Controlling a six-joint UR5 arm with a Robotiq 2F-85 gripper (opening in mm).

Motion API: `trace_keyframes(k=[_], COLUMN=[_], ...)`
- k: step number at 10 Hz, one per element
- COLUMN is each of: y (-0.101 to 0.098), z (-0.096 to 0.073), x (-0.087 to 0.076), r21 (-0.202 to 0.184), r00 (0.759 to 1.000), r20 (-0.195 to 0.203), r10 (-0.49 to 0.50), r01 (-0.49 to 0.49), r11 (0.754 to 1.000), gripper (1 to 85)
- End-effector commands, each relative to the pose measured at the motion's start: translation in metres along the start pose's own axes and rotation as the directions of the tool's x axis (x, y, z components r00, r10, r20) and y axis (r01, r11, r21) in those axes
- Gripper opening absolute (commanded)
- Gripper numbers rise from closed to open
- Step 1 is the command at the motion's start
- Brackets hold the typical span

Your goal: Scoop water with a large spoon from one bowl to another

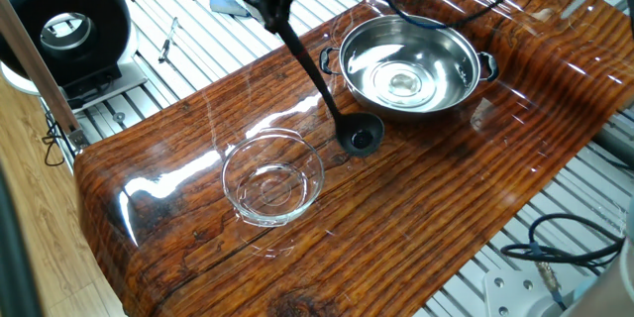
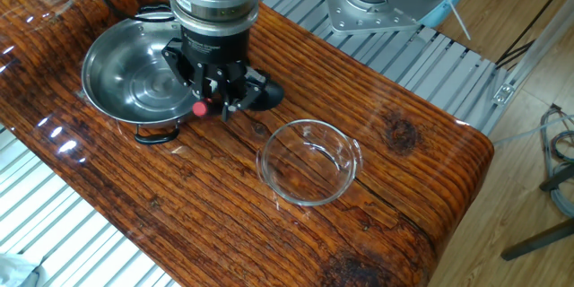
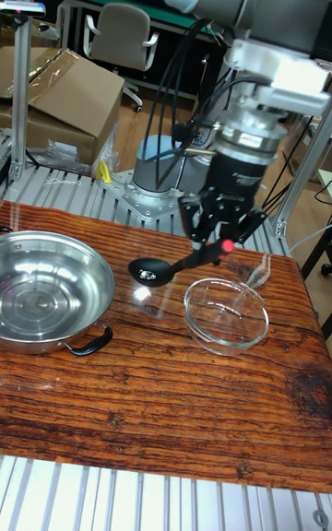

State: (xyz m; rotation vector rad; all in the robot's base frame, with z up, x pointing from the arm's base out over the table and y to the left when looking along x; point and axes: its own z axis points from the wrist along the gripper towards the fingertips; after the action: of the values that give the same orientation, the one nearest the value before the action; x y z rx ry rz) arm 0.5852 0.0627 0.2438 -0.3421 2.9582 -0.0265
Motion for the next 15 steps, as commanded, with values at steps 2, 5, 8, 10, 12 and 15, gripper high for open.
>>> trace_keyframes(k=[2, 5, 8, 10, 12, 15], y=[-0.015, -0.015, -0.014, -0.015, -0.013, -0.014], z=[0.029, 0.039, 0.049, 0.056, 0.063, 0.071], x=[0.021, 0.025, 0.027, 0.022, 0.013, 0.002], r21=[-0.010, -0.018, -0.031, -0.030, -0.036, -0.033], r00=[0.998, 0.997, 0.997, 0.997, 0.996, 0.992], r20=[-0.013, -0.007, 0.014, 0.040, 0.071, 0.113], r10=[0.065, 0.071, 0.070, 0.062, 0.059, 0.047], r01=[-0.065, -0.071, -0.069, -0.060, -0.056, -0.044], r11=[0.998, 0.997, 0.997, 0.998, 0.998, 0.998], gripper=[1.0, 1.0, 1.0, 1.0, 1.0, 1.0])
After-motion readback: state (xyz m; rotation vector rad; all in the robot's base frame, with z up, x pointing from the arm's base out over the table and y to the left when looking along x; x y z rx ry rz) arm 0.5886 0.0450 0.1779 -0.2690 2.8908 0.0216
